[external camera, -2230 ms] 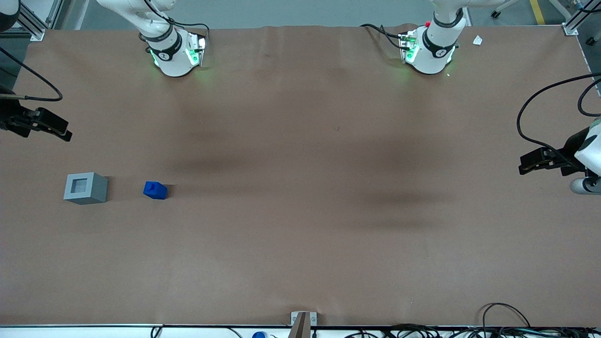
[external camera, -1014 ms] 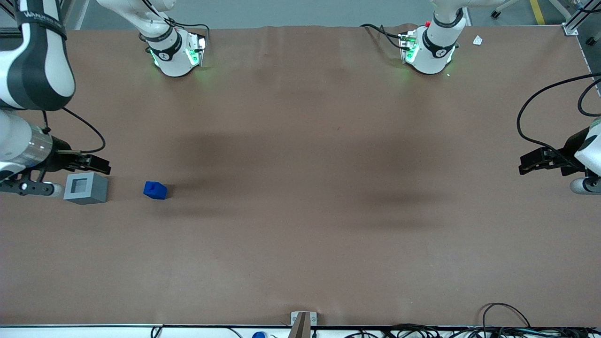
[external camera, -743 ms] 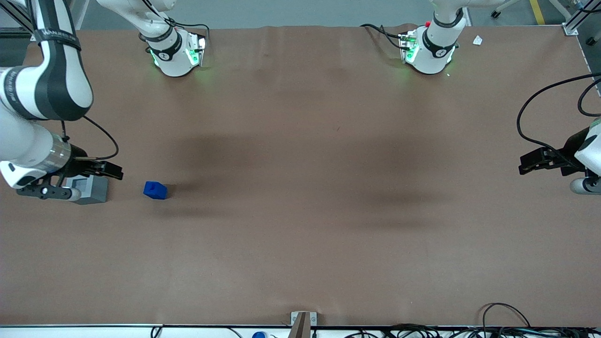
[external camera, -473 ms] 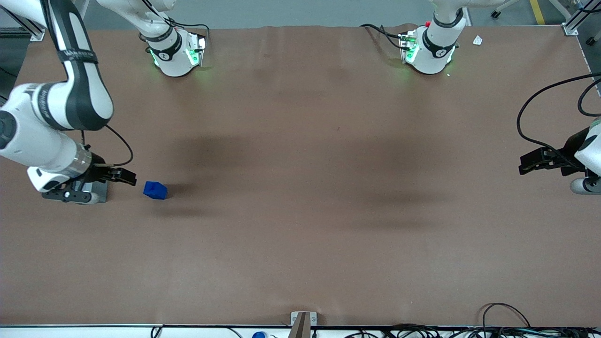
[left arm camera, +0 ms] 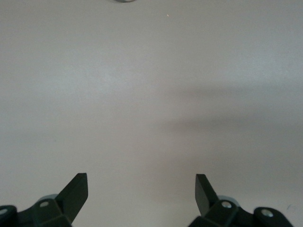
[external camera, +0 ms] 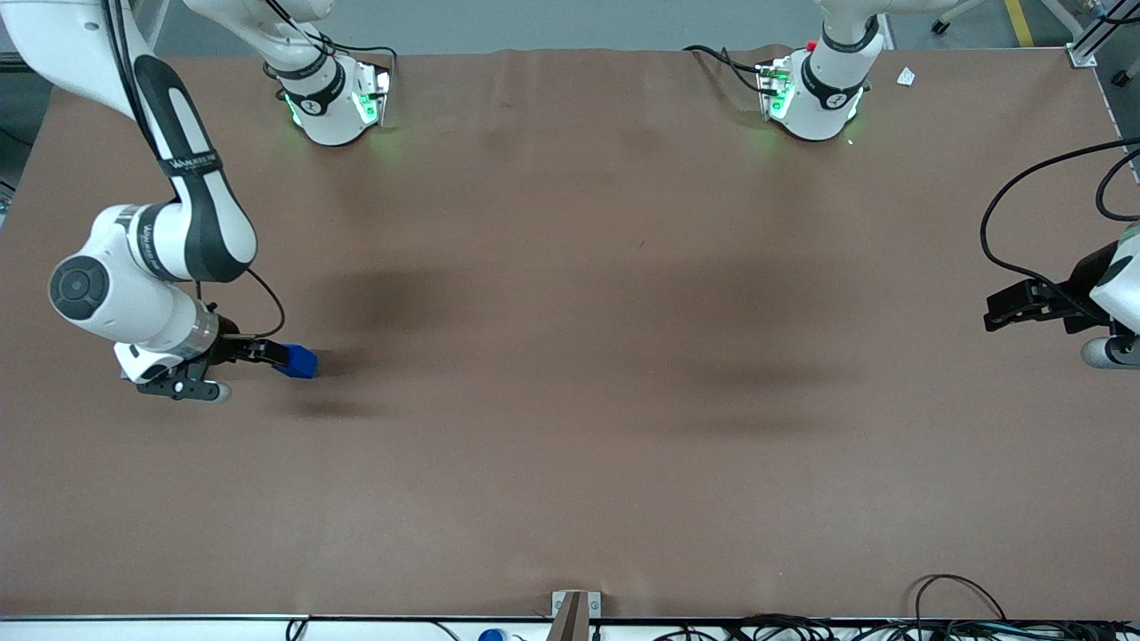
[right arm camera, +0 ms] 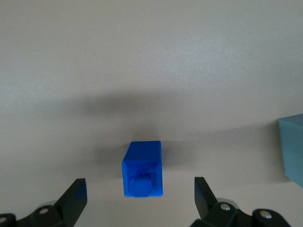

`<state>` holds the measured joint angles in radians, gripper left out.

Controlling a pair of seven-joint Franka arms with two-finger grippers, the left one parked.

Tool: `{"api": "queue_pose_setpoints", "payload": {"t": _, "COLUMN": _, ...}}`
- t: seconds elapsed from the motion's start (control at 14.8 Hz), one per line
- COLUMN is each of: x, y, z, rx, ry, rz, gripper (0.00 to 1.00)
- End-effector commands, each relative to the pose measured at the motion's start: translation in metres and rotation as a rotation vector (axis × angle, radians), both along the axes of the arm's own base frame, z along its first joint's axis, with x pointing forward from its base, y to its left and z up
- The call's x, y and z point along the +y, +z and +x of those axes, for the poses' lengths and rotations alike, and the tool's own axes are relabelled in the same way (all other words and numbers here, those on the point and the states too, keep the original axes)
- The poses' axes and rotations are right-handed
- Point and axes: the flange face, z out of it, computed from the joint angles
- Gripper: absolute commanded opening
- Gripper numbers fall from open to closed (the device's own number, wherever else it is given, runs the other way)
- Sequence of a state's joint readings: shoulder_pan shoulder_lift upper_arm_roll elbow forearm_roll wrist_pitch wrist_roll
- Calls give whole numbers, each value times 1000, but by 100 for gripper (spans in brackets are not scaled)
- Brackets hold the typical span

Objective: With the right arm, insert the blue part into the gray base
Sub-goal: 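Close the right gripper on the blue block and lift it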

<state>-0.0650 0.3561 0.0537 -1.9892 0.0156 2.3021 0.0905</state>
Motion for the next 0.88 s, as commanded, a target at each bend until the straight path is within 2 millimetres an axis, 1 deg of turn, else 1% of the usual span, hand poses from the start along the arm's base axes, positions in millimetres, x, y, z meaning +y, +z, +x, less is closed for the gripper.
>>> {"api": "queue_pose_setpoints", "payload": {"t": 0.0, "x": 2, "y": -22, "z": -3, "rx": 14, "ry": -13, "rz": 9, "gripper": 100}}
{"api": "queue_pose_setpoints", "payload": {"t": 0.07, "x": 3, "y": -26, "z": -3, "rx": 18, "ry": -13, "rz": 8, "gripper": 100}}
{"api": "queue_pose_setpoints", "payload": {"t": 0.2, "x": 12, "y": -29, "z": -3, "rx": 20, "ry": -5, "rz": 7, "gripper": 100}}
{"api": "queue_pose_setpoints", "payload": {"t": 0.34, "x": 10, "y": -37, "z": -3, "rx": 25, "ry": -3, "rz": 4, "gripper": 100}}
{"api": "queue_pose_setpoints", "payload": {"t": 0.47, "x": 11, "y": -41, "z": -6, "rx": 28, "ry": 4, "rz": -1, "gripper": 100}}
{"api": "queue_pose_setpoints", "payload": {"t": 0.68, "x": 12, "y": -53, "z": -15, "rx": 15, "ry": 8, "rz": -2, "gripper": 100}}
{"api": "queue_pose_setpoints", "payload": {"t": 0.81, "x": 10, "y": -54, "z": -15, "rx": 14, "ry": 5, "rz": -2, "gripper": 100}}
